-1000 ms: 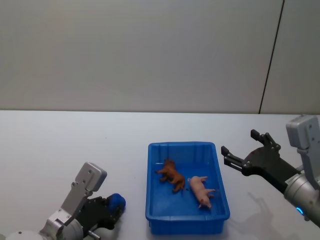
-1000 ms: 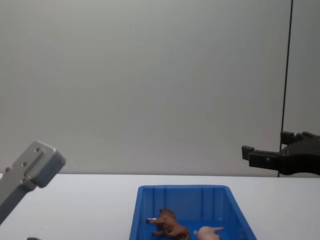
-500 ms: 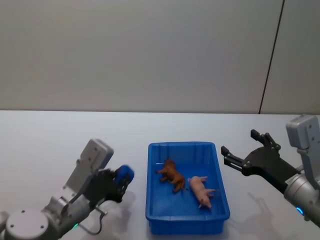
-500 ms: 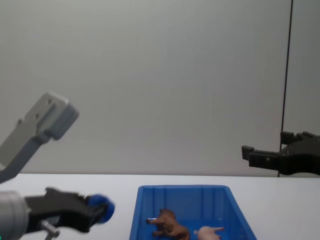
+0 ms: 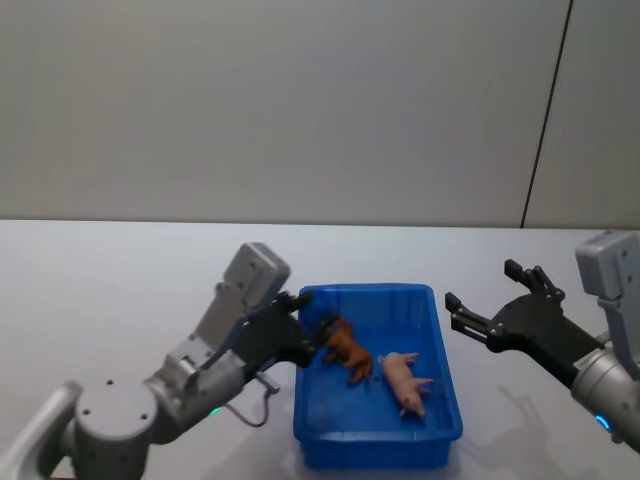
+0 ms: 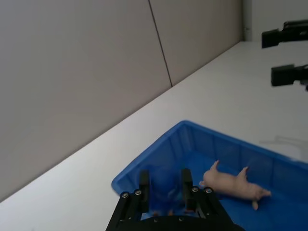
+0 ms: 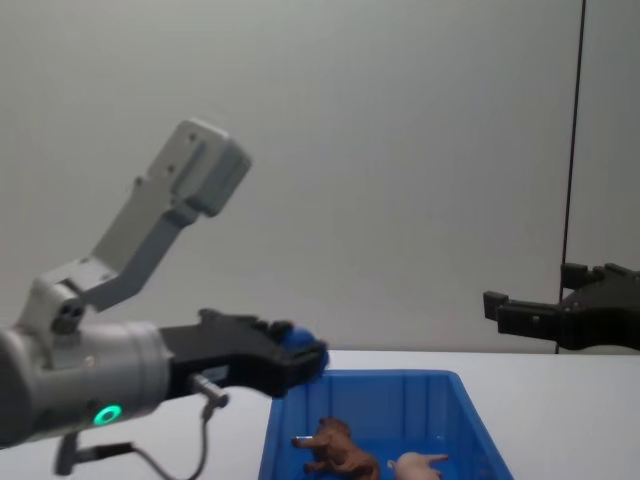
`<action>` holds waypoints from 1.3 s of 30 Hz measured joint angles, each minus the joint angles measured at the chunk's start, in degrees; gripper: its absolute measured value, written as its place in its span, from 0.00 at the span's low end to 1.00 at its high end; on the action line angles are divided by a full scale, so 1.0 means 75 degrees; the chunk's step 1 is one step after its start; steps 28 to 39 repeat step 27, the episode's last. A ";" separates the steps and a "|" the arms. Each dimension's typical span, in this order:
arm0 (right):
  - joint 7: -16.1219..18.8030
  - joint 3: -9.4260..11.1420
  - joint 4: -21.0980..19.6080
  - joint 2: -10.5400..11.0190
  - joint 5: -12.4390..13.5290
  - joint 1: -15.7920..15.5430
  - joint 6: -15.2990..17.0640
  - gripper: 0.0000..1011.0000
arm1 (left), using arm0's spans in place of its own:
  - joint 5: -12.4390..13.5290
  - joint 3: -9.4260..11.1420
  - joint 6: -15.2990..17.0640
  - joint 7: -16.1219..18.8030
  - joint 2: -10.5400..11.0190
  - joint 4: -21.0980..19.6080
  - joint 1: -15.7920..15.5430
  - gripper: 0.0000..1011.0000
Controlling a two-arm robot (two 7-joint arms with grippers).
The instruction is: Pick up the two dolls from the table and place them into the box.
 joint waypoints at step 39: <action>-0.0001 0.0000 0.0000 0.0000 0.0000 0.0000 0.0000 0.99 | 0.0136 0.0251 -0.1009 -0.0101 -0.0462 0.0206 -0.0313 0.99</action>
